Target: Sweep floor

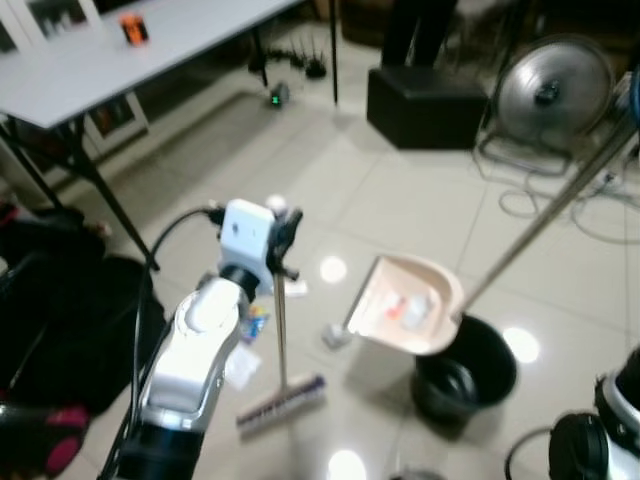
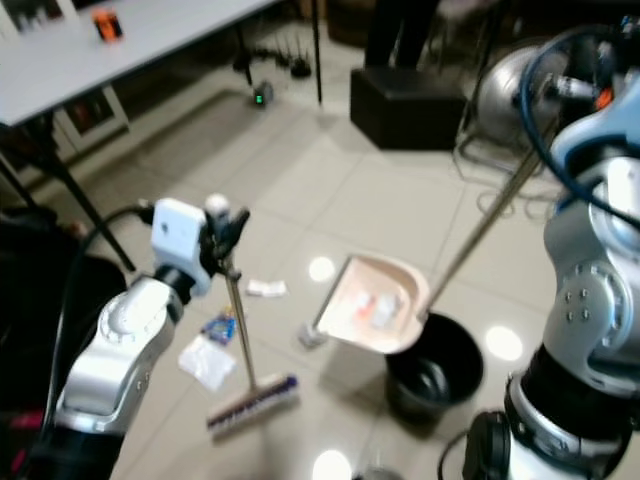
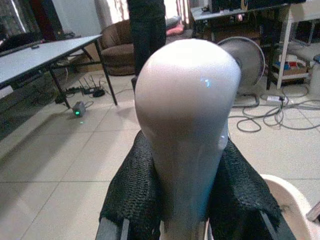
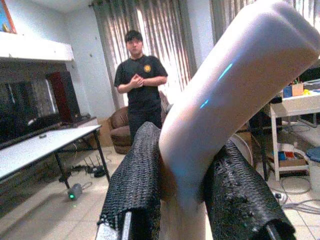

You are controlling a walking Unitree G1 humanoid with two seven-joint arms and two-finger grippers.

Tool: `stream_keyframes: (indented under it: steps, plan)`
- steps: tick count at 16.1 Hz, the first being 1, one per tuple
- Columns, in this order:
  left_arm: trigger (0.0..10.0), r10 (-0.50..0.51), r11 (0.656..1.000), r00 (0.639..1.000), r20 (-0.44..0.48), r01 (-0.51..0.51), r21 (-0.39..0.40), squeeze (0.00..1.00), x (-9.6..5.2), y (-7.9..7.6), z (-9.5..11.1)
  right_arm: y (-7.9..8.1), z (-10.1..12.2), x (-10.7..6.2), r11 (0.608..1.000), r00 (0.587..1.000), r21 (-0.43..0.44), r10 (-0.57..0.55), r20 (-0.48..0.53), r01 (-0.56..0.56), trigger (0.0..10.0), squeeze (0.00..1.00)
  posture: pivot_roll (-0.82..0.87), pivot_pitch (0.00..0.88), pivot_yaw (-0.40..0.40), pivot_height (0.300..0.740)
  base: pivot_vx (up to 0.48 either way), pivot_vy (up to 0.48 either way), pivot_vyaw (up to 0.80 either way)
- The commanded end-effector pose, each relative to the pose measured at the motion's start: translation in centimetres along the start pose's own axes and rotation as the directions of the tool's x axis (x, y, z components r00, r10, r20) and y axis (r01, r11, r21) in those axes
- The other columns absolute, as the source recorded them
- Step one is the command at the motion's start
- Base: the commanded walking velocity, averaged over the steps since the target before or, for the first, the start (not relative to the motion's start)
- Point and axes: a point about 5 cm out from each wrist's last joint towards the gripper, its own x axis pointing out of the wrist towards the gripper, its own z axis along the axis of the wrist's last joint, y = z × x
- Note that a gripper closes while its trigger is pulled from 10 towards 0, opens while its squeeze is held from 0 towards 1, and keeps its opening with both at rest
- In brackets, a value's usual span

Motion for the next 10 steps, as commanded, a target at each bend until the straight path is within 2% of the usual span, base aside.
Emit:
stream_keyframes:
  steps: [1,3,5,7,10]
  plan:
    - [10.0,-0.009,1.0,0.999,0.031,0.008,0.017,0.0,0.28,-0.08,0.78,-0.26,0.9,-0.17,1.0,0.999,0.01,-0.007,0.033,0.007,10.0,0.0,-0.13,0.015,0.113,0.74,0.0,-0.48,-0.8]
    - [10.0,-0.012,1.0,0.999,0.031,0.011,0.015,0.0,0.35,-0.14,0.75,-0.37,0.78,-0.25,1.0,1.0,0.012,-0.013,0.025,0.012,10.0,0.0,-0.13,0.011,0.116,0.74,0.0,-0.48,-0.8]
    - [10.0,-0.019,0.999,1.0,0.001,0.019,-0.032,0.0,0.6,-0.14,0.49,-0.22,0.68,-0.33,1.0,1.0,0.018,-0.013,0.022,0.013,10.0,0.0,-0.13,0.011,0.111,0.74,0.0,0.0,-0.8]
    - [10.0,-0.018,0.998,1.0,-0.02,0.017,-0.053,0.0,0.8,0.03,0.35,0.08,0.58,-0.44,1.0,1.0,0.028,-0.013,0.015,0.012,10.0,0.0,-0.13,0.009,0.107,0.74,0.0,0.48,-0.44]
    - [10.0,0.016,1.0,1.0,-0.026,-0.017,-0.014,0.0,0.78,0.48,0.3,0.48,0.17,-0.72,0.999,1.0,0.036,0.003,-0.004,-0.002,10.0,0.0,-0.13,0.011,0.097,0.74,0.0,0.385,0.0]
